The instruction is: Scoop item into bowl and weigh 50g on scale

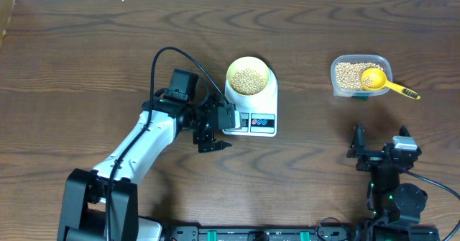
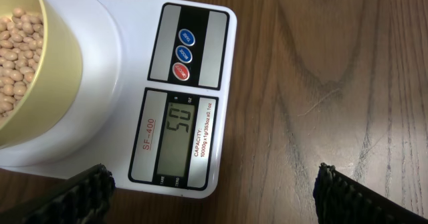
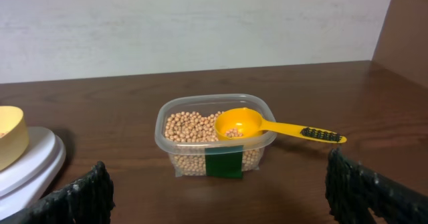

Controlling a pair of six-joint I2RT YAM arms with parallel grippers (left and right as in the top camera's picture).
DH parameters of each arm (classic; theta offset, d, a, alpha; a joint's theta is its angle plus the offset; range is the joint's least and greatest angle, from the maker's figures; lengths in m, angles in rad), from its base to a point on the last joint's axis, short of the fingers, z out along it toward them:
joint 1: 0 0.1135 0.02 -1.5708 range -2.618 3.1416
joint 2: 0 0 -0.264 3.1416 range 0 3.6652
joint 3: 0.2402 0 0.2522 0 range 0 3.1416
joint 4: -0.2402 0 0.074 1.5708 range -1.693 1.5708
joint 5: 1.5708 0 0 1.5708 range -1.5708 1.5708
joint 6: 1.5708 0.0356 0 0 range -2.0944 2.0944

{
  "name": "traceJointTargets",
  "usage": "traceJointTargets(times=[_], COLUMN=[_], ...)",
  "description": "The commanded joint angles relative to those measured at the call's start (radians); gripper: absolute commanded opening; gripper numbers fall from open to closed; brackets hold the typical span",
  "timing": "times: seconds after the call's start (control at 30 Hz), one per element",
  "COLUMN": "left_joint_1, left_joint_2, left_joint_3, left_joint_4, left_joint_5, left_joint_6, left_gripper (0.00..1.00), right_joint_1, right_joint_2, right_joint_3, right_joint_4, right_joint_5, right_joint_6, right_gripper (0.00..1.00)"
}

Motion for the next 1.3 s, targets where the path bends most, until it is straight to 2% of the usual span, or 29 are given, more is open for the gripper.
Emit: traceJointTargets(times=[0.0, 0.73, 0.87, 0.97, 1.07, 1.17, 1.27], left_joint_1=[-0.002, -0.005, -0.004, 0.009, 0.033, 0.038, 0.038], left_joint_2=[0.003, -0.01, -0.08, -0.187, -0.344, -0.471, -0.618], left_joint_3=[-0.012, -0.012, -0.028, -0.095, -0.241, -0.403, -0.582], left_joint_4=[0.0, -0.006, -0.078, -0.093, -0.047, 0.067, 0.264], left_joint_5=[0.013, 0.012, -0.044, -0.067, -0.066, -0.067, -0.092], left_joint_6=[-0.012, -0.012, -0.013, -0.012, -0.012, -0.012, -0.013], left_gripper=[0.98, 0.98, 0.98, 0.98, 0.98, 0.98, 0.98], right_joint_1=[0.009, 0.009, 0.009, 0.009, 0.009, 0.009, 0.009], right_joint_2=[-0.006, -0.006, -0.006, -0.006, -0.006, -0.006, -0.006], right_joint_3=[-0.002, -0.002, -0.002, -0.002, -0.002, -0.002, -0.002], right_joint_4=[-0.005, -0.005, -0.005, -0.005, -0.005, -0.005, -0.005], right_joint_5=[0.014, 0.014, 0.014, 0.014, 0.014, 0.014, 0.014], right_joint_6=[-0.008, -0.007, -0.007, -0.007, -0.007, -0.008, -0.007], right_gripper=[0.99, 0.99, 0.99, 0.99, 0.99, 0.99, 0.99])
